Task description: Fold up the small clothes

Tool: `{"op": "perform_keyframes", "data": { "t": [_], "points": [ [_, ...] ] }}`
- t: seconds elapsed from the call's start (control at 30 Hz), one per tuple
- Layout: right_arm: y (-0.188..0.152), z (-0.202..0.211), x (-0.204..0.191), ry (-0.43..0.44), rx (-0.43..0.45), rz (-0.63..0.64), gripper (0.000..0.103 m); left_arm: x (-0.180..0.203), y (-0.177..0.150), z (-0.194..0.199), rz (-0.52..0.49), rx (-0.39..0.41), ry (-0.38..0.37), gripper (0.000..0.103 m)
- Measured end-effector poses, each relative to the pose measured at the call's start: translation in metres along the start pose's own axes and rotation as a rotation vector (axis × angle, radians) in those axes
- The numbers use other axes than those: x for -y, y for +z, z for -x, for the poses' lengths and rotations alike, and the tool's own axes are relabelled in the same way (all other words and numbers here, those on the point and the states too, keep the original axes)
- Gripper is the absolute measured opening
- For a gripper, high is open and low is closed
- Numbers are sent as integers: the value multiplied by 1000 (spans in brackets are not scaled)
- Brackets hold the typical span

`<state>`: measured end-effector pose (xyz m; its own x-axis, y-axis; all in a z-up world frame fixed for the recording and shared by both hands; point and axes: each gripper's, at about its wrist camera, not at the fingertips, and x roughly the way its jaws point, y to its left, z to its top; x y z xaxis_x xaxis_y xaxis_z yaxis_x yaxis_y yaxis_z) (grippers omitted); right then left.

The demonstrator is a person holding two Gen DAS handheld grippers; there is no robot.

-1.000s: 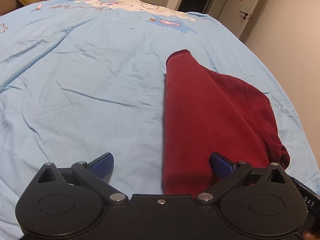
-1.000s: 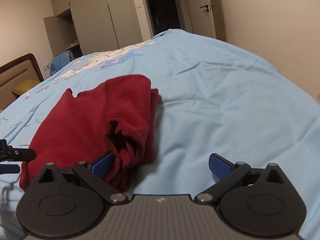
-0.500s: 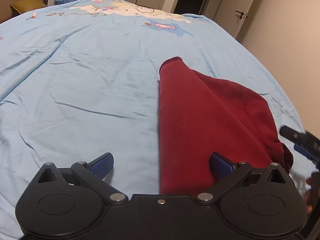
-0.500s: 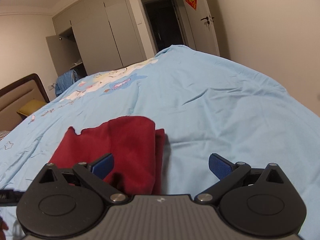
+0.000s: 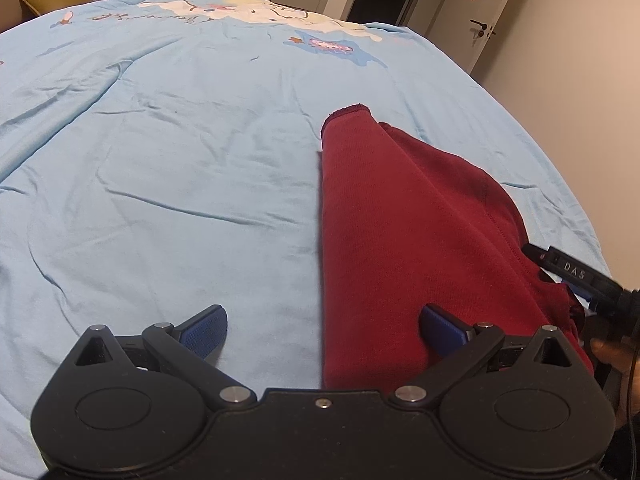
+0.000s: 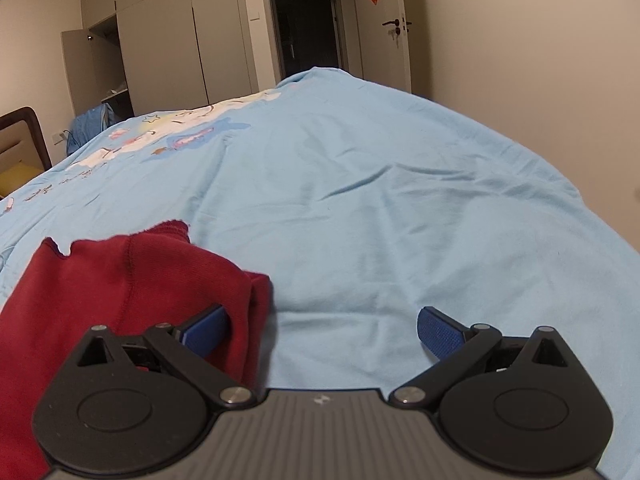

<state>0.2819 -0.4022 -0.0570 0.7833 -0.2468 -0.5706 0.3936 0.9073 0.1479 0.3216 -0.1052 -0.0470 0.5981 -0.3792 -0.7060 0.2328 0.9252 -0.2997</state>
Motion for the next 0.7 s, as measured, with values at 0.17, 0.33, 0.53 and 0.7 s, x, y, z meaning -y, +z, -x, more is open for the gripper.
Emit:
{"op": "perform_keyframes", "data": {
  "t": [0.17,0.33,0.53,0.7],
  "points": [
    [-15,4,5,11,41,10,103,0,-1,-1,-2,1,1,102],
    [-16,6,7,27,51,-3,103,0,-2,-1,2,1,-1,102],
    [-19,6,10,31,64,-6,103,0,-2,-1,4,1,0,103],
    [-23,6,12,36,76,-10,103,0,-3,-2,8,3,4,102]
  ]
}}
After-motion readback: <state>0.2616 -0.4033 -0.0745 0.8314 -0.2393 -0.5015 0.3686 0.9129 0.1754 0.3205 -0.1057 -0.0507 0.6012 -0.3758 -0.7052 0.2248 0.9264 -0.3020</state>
